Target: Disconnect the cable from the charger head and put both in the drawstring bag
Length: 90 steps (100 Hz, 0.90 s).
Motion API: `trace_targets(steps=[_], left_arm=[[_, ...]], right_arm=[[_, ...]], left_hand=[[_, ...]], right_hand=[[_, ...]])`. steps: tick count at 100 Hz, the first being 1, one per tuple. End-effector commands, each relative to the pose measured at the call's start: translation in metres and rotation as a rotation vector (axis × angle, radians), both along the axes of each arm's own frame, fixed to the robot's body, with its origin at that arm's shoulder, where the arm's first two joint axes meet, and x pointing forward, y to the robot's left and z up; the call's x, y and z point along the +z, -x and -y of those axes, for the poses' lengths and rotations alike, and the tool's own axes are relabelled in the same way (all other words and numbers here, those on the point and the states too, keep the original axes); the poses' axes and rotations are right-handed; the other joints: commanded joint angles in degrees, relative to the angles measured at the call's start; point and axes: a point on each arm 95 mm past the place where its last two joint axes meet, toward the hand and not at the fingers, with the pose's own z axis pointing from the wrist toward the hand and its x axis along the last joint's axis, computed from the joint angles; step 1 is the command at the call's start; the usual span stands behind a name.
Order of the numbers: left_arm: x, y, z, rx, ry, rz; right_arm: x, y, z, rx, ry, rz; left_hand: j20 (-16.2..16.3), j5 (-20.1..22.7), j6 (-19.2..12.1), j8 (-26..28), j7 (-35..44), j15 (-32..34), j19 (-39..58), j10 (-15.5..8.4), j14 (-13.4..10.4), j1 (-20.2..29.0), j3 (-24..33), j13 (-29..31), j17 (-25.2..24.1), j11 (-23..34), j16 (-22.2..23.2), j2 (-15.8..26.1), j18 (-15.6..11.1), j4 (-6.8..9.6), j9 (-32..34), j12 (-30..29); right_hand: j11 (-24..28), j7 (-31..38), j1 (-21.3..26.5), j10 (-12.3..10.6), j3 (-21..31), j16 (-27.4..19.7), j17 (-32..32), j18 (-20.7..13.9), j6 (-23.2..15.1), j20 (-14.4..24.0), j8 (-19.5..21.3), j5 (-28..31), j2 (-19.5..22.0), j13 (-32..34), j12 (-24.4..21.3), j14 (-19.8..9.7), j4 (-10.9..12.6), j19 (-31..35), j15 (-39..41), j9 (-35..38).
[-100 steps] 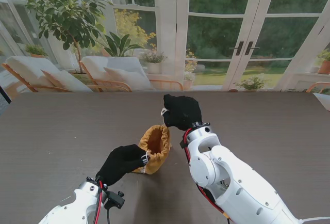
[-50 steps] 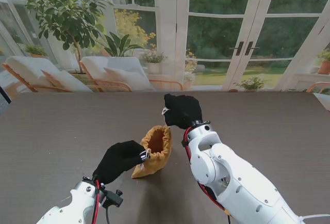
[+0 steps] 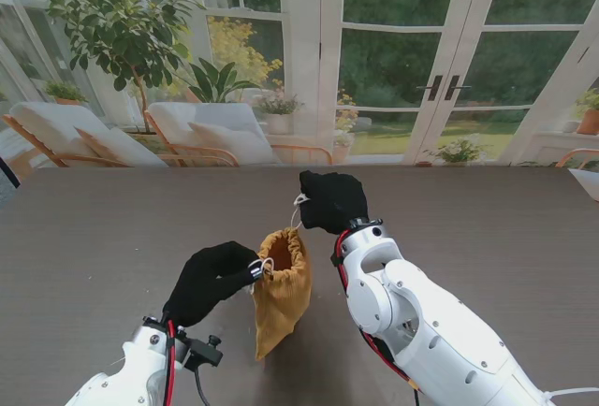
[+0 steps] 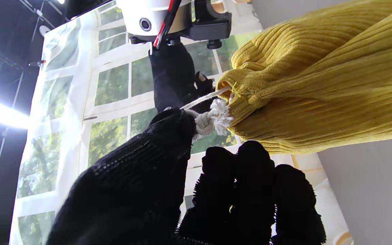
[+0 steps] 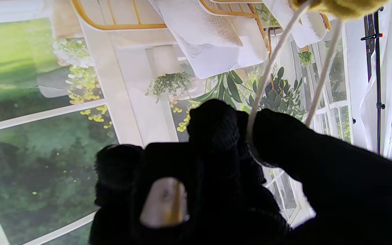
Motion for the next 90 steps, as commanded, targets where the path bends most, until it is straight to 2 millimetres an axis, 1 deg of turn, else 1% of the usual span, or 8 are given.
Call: trace_targets(steps=[1,11,24,32,42,65,80,90], left_arm=[[0.0070,0.0022,0.0023,-0.003,0.023,0.012],[0.0102,0.0026,-0.0003,0.023,0.031,0.018],[0.0139,0.0028,-0.0037,0.047,0.030,0.013],[0.0146,0.0024,-0.0048,0.052,0.029,0.006],[0.0143,0.0011,-0.0047,0.059,0.042,-0.005],[0.0127,-0.0016,-0.0031,0.087,0.062,-0.023],[0.0137,-0.0033,-0.0002,0.106,0.067,-0.030],[0.0125,-0.0039,0.0001,0.103,0.056,-0.027]], right_arm=[[-0.0026,0.0007,-0.0009,0.007,0.010,-0.015],[-0.0025,-0.0002,0.0000,0.004,0.014,-0.013],[-0.0022,-0.0016,0.0010,0.001,0.017,-0.010],[-0.0018,-0.0021,0.0013,0.000,0.016,-0.008],[-0.0015,-0.0024,0.0011,0.001,0.016,-0.004],[-0.0022,-0.0020,0.0006,0.006,0.013,0.002],[-0.0017,-0.0017,0.0004,0.008,0.011,0.007],[-0.0011,-0.0015,0.0002,0.009,0.010,0.009]], left_hand=[[0.9,4.4,-4.5,1.8,4.8,1.6,1.0,-0.5,1.1,4.4,4.3,2.2,0.9,0.7,0.6,0.1,-1.0,3.10,0.9,0.6],[0.9,3.8,-2.3,0.9,5.0,1.8,1.3,-0.6,1.3,4.4,5.1,2.9,1.6,0.9,0.5,-0.2,-0.5,2.92,1.4,0.6],[0.8,2.6,2.8,-0.8,6.3,1.9,1.8,-0.3,1.8,4.3,6.6,4.2,3.1,1.0,0.1,-0.8,1.0,2.63,2.1,0.2],[0.5,1.7,4.9,-0.7,6.6,2.1,2.0,-0.4,1.5,1.2,9.6,4.9,3.7,1.2,-0.2,-1.2,1.9,0.94,2.3,0.2],[0.7,1.9,5.8,-0.4,6.7,2.6,2.5,-0.3,1.7,-1.8,11.7,5.5,4.3,1.6,-0.2,-1.5,2.4,-0.68,2.4,0.0],[1.2,4.1,6.5,-0.1,6.7,3.3,3.1,0.0,2.1,-7.2,13.1,6.8,5.5,3.0,-0.4,-0.8,3.1,-2.55,2.5,-2.3],[1.3,5.5,6.6,-0.6,6.0,3.6,3.4,0.2,2.4,-8.4,13.0,7.2,6.1,3.2,-0.5,-0.7,3.4,-2.58,2.5,-3.4],[1.1,4.4,6.9,-0.1,4.3,2.6,2.7,0.7,2.2,-4.8,10.1,5.2,4.5,1.3,-0.7,0.5,2.1,-1.56,0.8,-2.7]], right_hand=[[-0.5,-0.1,1.5,4.3,1.4,1.0,27.0,-1.4,0.2,0.1,1.1,0.7,-0.4,0.4,0.3,-7.7,1.5,3.2,2.4,4.0],[-0.6,-0.1,1.4,4.3,1.3,1.0,27.0,-1.4,0.2,0.1,1.1,0.7,-0.4,0.4,0.3,-7.7,1.5,3.2,2.4,4.0],[-0.6,-0.2,1.5,4.2,1.3,1.0,27.0,-1.4,0.2,0.1,1.2,0.7,-0.3,0.4,0.3,-7.7,1.5,3.2,2.3,4.0],[-0.6,-0.2,1.5,4.3,1.3,1.0,27.0,-1.4,0.2,0.1,1.2,0.7,-0.3,0.4,0.4,-7.7,1.5,3.2,2.3,4.0],[-0.7,-0.2,1.5,4.3,1.3,1.0,27.0,-1.4,0.1,0.1,1.2,0.6,-0.3,0.4,0.4,-7.7,1.5,3.2,2.3,4.0],[-0.7,-0.2,1.4,4.2,1.3,1.0,27.0,-1.4,0.1,0.1,1.2,0.6,-0.2,0.4,0.4,-7.8,1.5,3.2,2.3,4.1],[-0.7,-0.2,1.4,4.2,1.2,1.0,27.0,-1.4,0.1,0.1,1.3,0.6,-0.2,0.4,0.4,-7.8,1.5,3.2,2.3,4.0],[-0.7,-0.2,1.4,4.2,1.2,1.0,27.0,-1.5,0.1,0.1,1.3,0.6,-0.1,0.4,0.4,-7.9,1.5,3.1,2.2,4.0]])
